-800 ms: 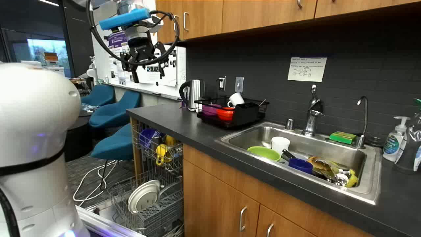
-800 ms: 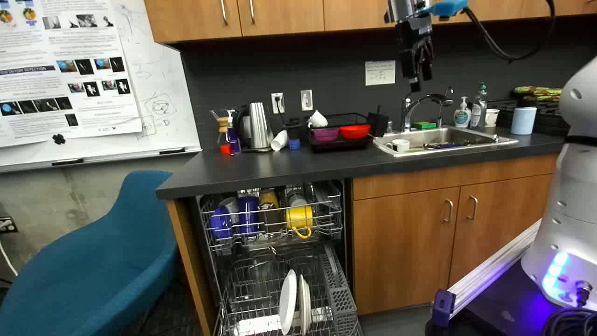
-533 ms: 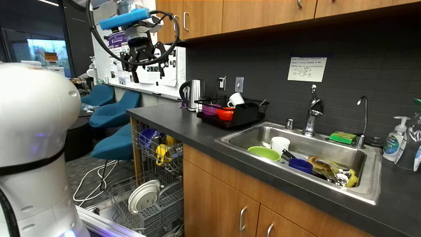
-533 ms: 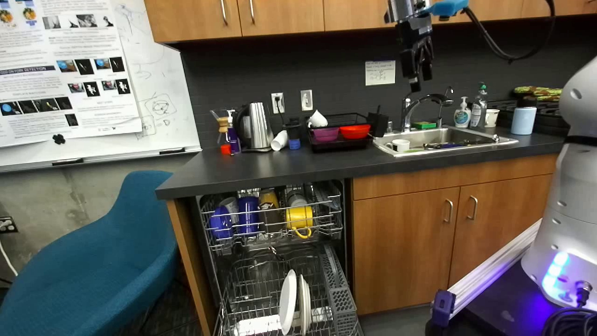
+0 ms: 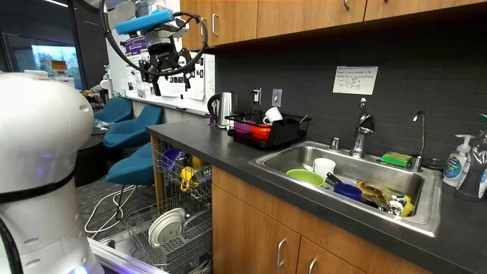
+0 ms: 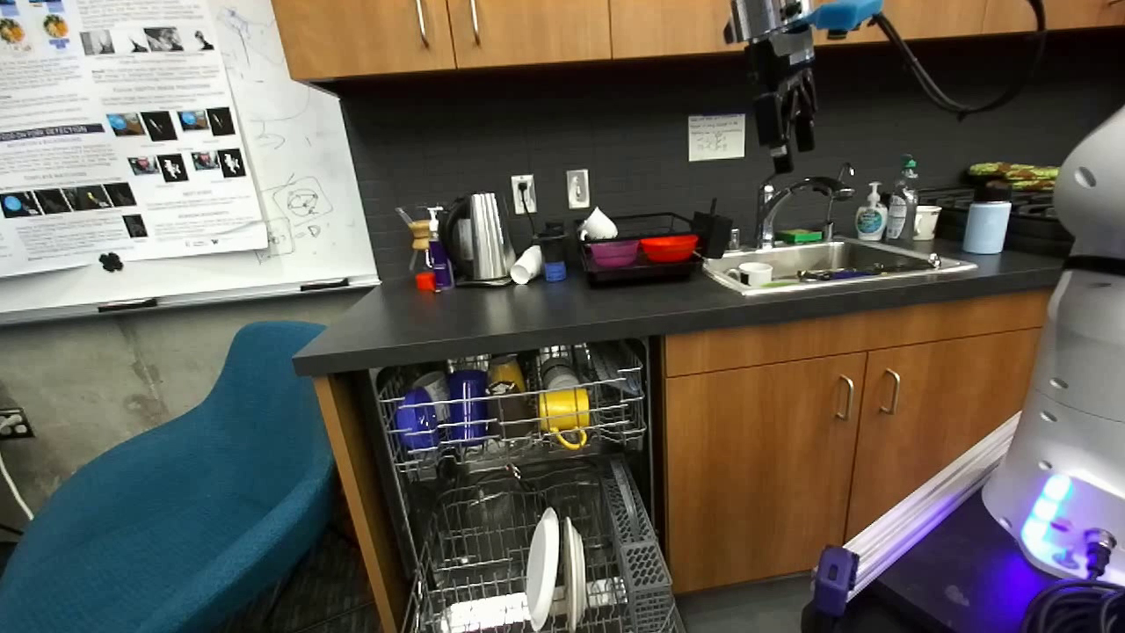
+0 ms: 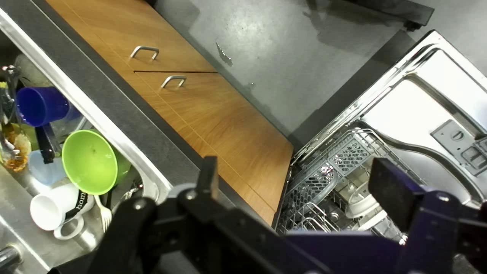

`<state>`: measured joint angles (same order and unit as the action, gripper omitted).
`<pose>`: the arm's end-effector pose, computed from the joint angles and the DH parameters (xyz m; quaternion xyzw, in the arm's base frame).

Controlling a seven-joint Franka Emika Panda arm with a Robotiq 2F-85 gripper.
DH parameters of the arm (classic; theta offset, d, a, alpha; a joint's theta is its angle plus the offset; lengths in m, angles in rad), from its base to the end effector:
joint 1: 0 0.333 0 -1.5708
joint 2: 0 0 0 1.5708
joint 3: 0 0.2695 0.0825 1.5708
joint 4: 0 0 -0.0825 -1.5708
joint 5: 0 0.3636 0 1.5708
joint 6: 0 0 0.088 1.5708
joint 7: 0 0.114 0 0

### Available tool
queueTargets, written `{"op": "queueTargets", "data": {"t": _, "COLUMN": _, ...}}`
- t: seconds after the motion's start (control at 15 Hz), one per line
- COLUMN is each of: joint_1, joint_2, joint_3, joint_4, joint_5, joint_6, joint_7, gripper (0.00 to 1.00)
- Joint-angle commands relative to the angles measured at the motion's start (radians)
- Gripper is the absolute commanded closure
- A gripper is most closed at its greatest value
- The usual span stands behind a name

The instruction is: Pull the top rack of the dishwasher out

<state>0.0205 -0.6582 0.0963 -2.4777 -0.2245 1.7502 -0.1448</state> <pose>0.3536 0.0208 0.4699 0.9795 0.1419 -0.0395 0.1377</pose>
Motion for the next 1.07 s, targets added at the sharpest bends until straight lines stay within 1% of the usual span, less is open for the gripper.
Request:
{"op": "queueTargets", "data": {"t": 0.0, "joint_1": 0.025, "joint_2": 0.002, "joint_3": -0.019, "joint_4": 0.003, "joint_5": -0.011, "joint_6": -0.005, "joint_7": 0.012, "gripper": 0.0}}
{"op": "queueTargets", "data": {"t": 0.27, "joint_1": 0.025, "joint_2": 0.002, "joint_3": -0.019, "joint_4": 0.003, "joint_5": -0.011, "joint_6": -0.005, "joint_7": 0.012, "gripper": 0.0}}
{"op": "queueTargets", "data": {"t": 0.33, "joint_1": 0.034, "joint_2": -0.001, "joint_3": -0.007, "joint_4": -0.004, "joint_5": -0.01, "joint_6": 0.001, "joint_7": 0.019, "gripper": 0.0}}
{"op": "queueTargets", "data": {"t": 0.53, "joint_1": 0.1, "joint_2": -0.002, "joint_3": 0.041, "joint_4": -0.03, "joint_5": 0.011, "joint_6": 0.019, "joint_7": 0.026, "gripper": 0.0}}
{"op": "queueTargets", "data": {"t": 0.73, "joint_1": 0.186, "joint_2": 0.006, "joint_3": 0.116, "joint_4": -0.058, "joint_5": 0.017, "joint_6": 0.059, "joint_7": 0.049, "gripper": 0.0}}
{"op": "queueTargets", "data": {"t": 1.0, "joint_1": 0.278, "joint_2": 0.058, "joint_3": 0.215, "joint_4": -0.067, "joint_5": 0.014, "joint_6": 0.162, "joint_7": 0.101, "gripper": 0.0}}
